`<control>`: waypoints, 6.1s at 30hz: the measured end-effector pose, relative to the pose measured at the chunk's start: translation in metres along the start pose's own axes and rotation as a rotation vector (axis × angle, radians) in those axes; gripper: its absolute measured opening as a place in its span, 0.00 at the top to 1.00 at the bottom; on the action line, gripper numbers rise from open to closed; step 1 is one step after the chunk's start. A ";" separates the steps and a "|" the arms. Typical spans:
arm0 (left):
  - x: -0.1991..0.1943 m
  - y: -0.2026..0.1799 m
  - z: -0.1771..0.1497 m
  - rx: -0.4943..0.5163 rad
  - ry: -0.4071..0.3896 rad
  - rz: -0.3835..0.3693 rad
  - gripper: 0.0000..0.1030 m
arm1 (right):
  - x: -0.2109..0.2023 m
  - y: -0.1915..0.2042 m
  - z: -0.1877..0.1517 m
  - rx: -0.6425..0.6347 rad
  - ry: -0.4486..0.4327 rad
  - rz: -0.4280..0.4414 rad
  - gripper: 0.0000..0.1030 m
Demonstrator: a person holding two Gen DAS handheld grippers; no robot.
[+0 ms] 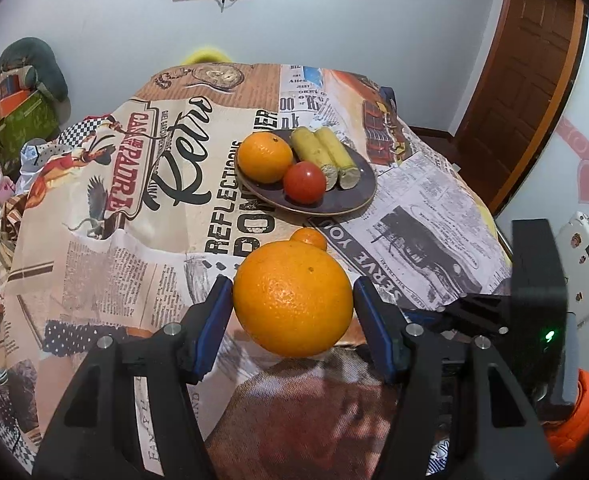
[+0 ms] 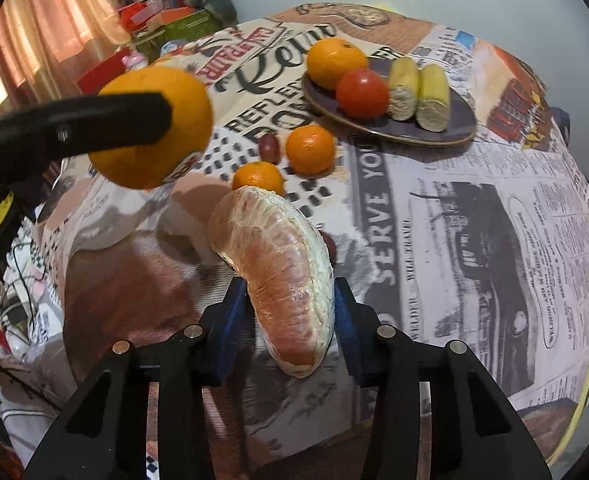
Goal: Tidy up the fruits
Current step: 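Grasp the peeled pomelo segment with the right tool while the left tool holds the orange, then carry the pomelo segment toward the plate with the right tool while the left tool holds the orange, then lower the pomelo onto the corn with the right tool while the left tool sets the orange down, then withdraw both tools from the plate and move back over the table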
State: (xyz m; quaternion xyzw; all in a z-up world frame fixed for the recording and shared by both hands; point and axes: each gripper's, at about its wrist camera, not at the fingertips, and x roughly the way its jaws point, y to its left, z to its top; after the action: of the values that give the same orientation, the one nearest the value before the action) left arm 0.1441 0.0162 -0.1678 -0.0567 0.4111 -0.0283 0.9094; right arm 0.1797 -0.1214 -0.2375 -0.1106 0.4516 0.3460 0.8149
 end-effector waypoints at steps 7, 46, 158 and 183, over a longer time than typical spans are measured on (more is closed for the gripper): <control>0.011 0.002 0.003 -0.001 0.009 -0.005 0.40 | -0.012 -0.034 -0.003 0.100 -0.047 -0.065 0.63; 0.067 0.011 0.091 0.018 -0.051 0.011 0.40 | -0.038 -0.110 0.082 0.250 -0.294 -0.097 0.64; 0.113 0.192 0.108 -0.162 -0.074 0.127 0.31 | 0.187 -0.088 0.297 -0.017 0.199 -0.155 0.38; 0.097 0.146 0.121 -0.087 -0.083 0.129 0.31 | 0.099 -0.082 0.238 -0.023 0.113 0.007 0.37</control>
State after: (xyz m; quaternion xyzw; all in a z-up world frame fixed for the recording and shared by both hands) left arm 0.2998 0.1614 -0.1792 -0.0709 0.3768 0.0506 0.9222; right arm 0.4254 -0.0185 -0.1938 -0.1376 0.4936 0.3471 0.7855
